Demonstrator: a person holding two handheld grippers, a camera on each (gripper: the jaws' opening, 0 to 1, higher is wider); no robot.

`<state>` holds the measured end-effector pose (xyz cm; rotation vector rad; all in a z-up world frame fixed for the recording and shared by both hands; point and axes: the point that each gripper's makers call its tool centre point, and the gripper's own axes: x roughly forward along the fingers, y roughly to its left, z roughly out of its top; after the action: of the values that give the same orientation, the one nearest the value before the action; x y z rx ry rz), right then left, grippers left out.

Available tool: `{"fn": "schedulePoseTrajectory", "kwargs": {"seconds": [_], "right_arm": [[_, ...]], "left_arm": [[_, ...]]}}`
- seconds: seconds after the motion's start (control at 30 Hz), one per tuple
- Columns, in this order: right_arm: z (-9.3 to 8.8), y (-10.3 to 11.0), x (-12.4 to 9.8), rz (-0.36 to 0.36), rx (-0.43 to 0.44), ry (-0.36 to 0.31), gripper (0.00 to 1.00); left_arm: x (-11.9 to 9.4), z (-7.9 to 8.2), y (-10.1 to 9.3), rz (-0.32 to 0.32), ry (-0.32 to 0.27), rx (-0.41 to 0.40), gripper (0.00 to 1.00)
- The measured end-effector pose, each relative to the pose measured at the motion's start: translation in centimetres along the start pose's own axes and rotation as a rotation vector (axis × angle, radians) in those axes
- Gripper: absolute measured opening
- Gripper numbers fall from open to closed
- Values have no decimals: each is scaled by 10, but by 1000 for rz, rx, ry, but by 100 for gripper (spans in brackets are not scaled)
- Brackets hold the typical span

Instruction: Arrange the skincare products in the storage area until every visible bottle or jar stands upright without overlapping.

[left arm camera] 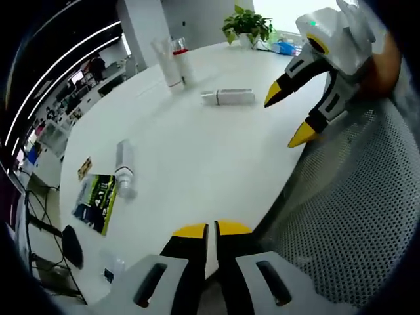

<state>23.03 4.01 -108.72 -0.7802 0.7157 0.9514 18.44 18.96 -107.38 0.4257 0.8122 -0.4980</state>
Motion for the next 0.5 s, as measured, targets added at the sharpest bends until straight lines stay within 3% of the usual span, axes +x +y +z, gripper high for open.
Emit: {"fn": "schedulePoseTrajectory", "kwargs": {"seconds": [0.5], "right_arm": [[-5, -1, 5, -9, 38, -28, 43]], "left_arm": [[7, 5, -9, -7, -20, 34, 0]]}}
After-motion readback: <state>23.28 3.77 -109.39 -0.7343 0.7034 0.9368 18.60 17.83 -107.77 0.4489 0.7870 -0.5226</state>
